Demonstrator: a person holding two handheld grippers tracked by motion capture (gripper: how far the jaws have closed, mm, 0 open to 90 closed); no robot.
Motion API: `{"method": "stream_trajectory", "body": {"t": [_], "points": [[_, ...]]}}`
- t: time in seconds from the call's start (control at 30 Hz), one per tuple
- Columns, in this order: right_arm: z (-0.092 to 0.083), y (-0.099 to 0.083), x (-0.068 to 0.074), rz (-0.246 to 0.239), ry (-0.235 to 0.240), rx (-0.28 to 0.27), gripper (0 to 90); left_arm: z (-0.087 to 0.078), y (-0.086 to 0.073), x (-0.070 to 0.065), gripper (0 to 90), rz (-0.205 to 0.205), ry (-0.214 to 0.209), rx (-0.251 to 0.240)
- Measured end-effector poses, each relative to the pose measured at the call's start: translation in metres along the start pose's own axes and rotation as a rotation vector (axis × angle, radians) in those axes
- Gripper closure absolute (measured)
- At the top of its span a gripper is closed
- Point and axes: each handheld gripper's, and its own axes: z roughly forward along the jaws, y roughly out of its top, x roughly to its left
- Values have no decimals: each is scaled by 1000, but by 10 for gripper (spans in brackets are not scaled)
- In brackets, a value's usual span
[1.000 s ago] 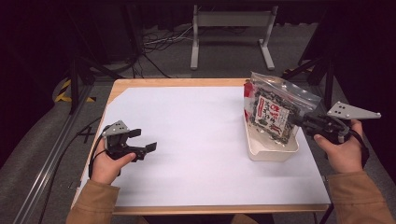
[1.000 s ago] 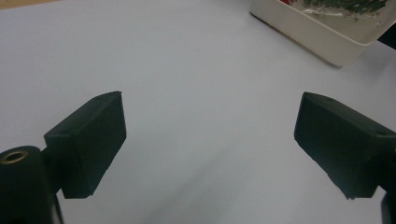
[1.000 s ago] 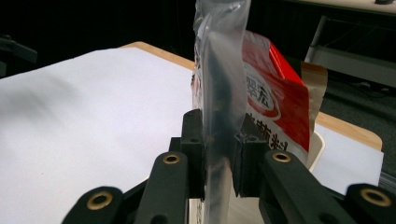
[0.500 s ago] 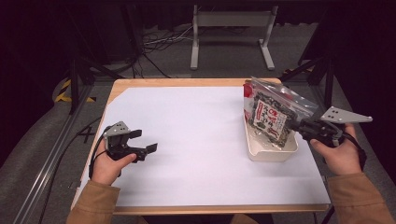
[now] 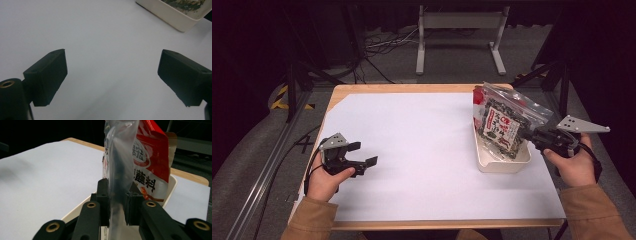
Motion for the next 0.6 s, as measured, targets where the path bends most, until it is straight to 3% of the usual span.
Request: {"method": "stream_trajectory", "body": {"t": [0.27,0.47,0.6], "points": [[0,1,-2,43,14,-45,748,-8,1,-6,93,9,0,-14],[-6,-1,-1,47,-11,-86,523,-9,0,-9,89,17,-4,-7],[-16,0,4,31,-16,-91,478,-12,-1,-12,87,23,-6,-6]]}}
